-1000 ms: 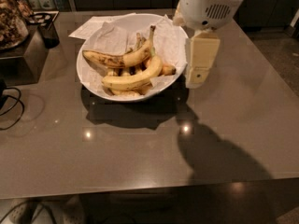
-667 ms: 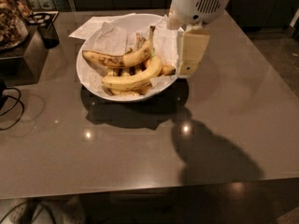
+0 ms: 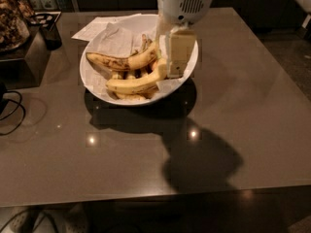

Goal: Pick banana from white bowl

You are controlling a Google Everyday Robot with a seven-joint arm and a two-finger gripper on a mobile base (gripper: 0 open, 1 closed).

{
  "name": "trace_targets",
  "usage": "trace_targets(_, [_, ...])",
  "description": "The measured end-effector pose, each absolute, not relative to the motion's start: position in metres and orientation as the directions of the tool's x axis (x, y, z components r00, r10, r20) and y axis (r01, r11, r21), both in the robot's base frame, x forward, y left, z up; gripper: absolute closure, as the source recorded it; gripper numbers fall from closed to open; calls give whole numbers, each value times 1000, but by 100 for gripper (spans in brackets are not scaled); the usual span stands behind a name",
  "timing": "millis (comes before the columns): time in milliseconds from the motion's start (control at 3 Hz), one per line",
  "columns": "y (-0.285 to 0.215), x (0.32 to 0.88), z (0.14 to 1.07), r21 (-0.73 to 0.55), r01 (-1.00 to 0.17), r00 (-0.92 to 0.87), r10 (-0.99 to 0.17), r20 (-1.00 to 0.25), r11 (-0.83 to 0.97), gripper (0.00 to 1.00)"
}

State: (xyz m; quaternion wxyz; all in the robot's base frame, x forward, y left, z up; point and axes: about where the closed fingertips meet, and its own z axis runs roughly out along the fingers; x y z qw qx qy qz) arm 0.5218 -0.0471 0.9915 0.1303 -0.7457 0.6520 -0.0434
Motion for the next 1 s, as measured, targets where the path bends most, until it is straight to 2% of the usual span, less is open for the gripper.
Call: trace_targets(1000, [-3, 543, 950, -150, -958, 263, -959, -106, -246, 35])
